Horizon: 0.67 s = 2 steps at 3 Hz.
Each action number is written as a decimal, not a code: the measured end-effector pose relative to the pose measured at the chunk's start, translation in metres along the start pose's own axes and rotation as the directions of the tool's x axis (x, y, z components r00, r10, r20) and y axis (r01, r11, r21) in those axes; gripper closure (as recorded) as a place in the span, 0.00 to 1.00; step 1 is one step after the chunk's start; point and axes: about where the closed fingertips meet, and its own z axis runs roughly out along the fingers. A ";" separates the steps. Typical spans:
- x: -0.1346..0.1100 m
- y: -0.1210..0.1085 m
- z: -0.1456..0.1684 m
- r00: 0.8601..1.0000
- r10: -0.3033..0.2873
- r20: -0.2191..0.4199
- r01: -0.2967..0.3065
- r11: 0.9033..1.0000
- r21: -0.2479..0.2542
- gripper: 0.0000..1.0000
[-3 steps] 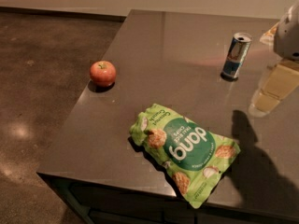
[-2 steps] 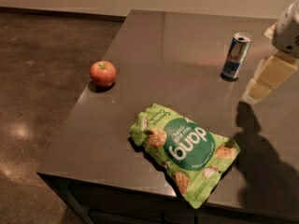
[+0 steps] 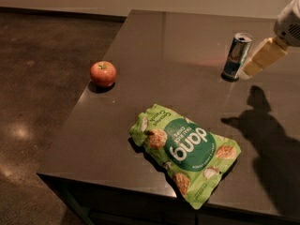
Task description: Move redbull can near green rice chip bag
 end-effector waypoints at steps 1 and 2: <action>-0.003 -0.032 0.015 0.993 0.107 0.041 -0.109 0.993 0.050 0.00; -0.007 -0.054 0.033 0.978 0.199 0.066 -0.203 0.978 0.053 0.00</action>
Offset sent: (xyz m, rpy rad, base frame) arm 0.0885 -0.0394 -0.0120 0.1959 -0.0628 -0.2658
